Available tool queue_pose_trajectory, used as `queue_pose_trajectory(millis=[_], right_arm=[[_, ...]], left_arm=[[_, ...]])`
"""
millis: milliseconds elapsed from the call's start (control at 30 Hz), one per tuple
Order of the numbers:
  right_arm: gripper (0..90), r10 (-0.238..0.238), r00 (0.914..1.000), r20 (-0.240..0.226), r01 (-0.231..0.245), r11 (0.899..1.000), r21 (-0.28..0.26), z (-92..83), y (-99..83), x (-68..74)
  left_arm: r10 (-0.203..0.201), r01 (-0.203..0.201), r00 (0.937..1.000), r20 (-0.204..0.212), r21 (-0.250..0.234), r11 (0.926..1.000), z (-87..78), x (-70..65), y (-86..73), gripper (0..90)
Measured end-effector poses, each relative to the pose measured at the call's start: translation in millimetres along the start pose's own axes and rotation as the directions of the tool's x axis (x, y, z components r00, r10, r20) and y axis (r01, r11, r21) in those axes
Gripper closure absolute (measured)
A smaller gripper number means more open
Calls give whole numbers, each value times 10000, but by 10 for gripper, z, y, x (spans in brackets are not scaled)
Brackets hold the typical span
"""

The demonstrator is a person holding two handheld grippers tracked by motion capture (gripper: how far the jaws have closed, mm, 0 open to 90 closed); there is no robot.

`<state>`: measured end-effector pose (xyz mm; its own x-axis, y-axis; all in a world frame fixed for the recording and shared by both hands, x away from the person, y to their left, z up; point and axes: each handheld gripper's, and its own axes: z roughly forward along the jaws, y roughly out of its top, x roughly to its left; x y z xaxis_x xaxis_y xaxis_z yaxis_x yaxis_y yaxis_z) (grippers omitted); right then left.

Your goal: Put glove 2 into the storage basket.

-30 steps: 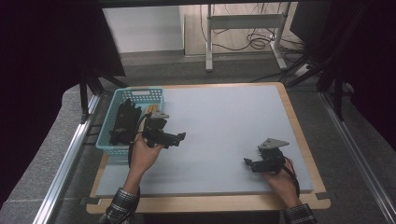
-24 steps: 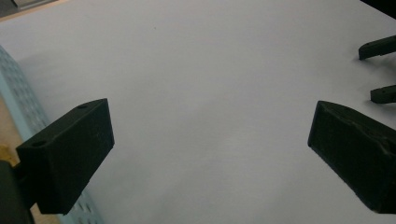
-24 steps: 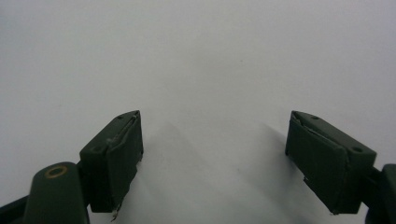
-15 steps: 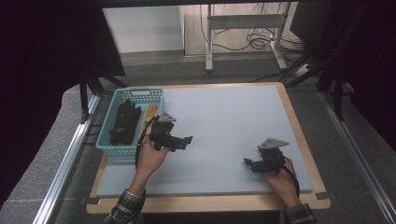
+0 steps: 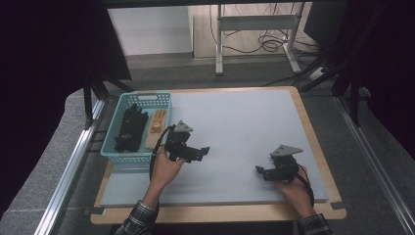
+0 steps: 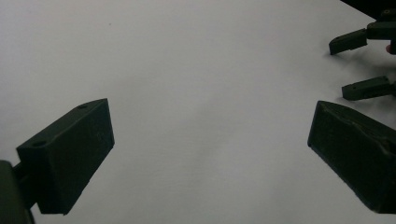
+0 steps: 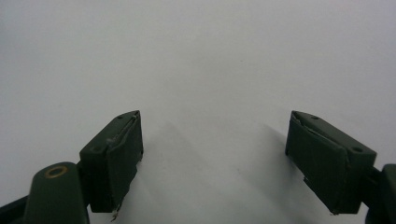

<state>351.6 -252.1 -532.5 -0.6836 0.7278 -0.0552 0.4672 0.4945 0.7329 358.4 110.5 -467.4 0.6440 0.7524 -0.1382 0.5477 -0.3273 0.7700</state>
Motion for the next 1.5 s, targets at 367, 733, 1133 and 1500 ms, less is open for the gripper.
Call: queue_pose_trajectory(millis=[367,733,1133,1500], right_arm=[[184,-9,10000,-5,9,10000,0,0,0,-1],[184,-10,10000,-2,10,10000,-2,0,0,-1],[184,22,10000,-4,-22,10000,-10,1,0,1],[184,9,10000,-6,-9,10000,-3,0,0,0]], left_arm=[[240,-241,9996,116,65,9997,97,-128,-9,7],[500,-502,9978,437,34,9987,195,-287,-30,7],[810,-816,9942,704,59,9966,277,-432,-89,7],[919,-939,9899,1075,139,9955,358,-489,-200,0]])
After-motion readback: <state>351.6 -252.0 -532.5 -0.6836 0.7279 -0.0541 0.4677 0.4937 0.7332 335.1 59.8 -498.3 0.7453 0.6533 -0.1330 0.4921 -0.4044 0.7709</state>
